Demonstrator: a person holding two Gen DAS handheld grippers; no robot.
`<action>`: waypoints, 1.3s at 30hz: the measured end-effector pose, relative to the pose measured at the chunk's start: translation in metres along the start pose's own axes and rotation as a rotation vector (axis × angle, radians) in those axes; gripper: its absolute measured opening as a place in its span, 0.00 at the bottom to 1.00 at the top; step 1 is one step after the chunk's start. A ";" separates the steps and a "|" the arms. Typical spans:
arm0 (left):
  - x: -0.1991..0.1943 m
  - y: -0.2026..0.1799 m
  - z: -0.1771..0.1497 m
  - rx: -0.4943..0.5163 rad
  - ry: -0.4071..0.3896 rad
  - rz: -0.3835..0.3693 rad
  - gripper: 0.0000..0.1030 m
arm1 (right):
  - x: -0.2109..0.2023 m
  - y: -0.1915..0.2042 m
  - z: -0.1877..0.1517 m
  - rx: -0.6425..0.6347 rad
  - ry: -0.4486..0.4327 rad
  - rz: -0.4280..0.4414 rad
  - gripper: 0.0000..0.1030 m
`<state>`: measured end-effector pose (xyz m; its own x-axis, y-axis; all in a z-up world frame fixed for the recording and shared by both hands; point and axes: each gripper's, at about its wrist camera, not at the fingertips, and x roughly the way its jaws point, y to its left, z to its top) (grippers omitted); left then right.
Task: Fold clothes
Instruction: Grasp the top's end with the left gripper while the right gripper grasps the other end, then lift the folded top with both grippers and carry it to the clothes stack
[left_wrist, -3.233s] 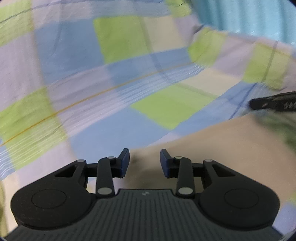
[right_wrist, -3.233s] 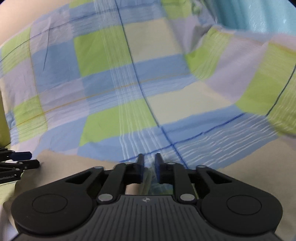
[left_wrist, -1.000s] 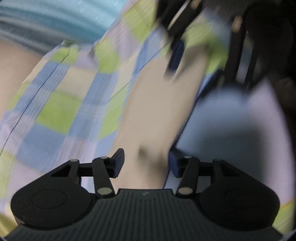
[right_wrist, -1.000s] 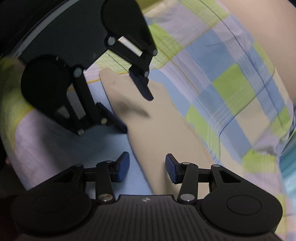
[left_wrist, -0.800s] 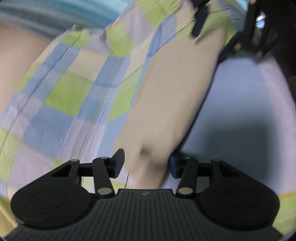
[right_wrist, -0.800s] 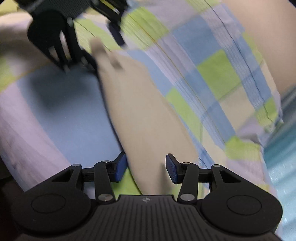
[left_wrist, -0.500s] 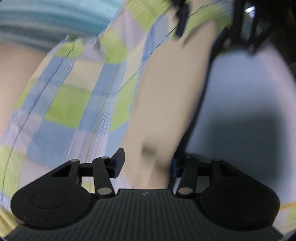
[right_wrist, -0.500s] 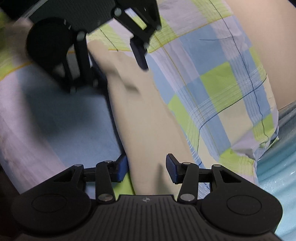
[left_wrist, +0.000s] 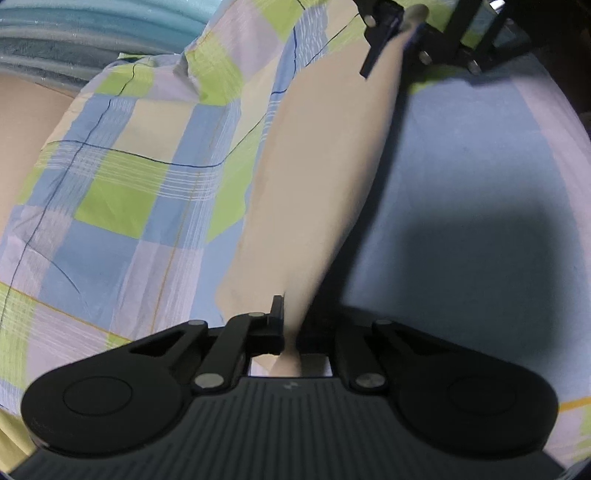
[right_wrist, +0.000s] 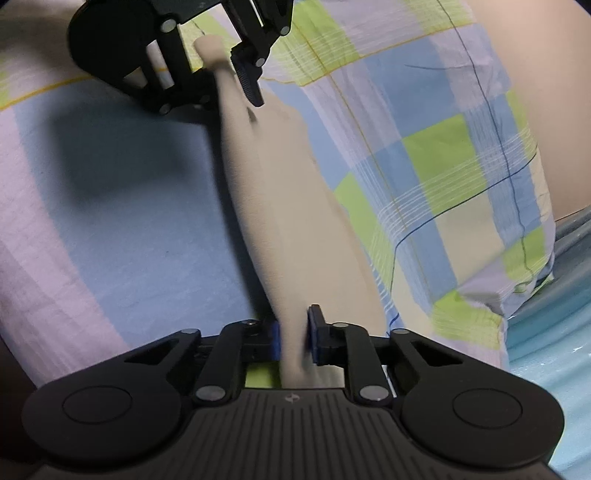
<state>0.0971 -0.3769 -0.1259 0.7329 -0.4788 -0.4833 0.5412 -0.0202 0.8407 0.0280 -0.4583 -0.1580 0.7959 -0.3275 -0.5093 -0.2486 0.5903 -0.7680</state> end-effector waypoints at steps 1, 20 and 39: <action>-0.002 0.001 0.000 0.009 -0.006 0.010 0.03 | -0.002 -0.001 -0.002 0.005 -0.002 -0.003 0.08; -0.094 0.029 0.096 0.095 -0.278 0.120 0.03 | -0.125 -0.083 -0.043 0.097 0.040 -0.192 0.06; -0.170 0.011 0.230 0.235 -0.621 0.112 0.03 | -0.261 -0.120 -0.133 0.178 0.239 -0.432 0.06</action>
<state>-0.1166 -0.4974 0.0213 0.3681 -0.9037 -0.2188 0.3202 -0.0977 0.9423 -0.2234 -0.5413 0.0157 0.6517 -0.7158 -0.2508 0.1890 0.4735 -0.8603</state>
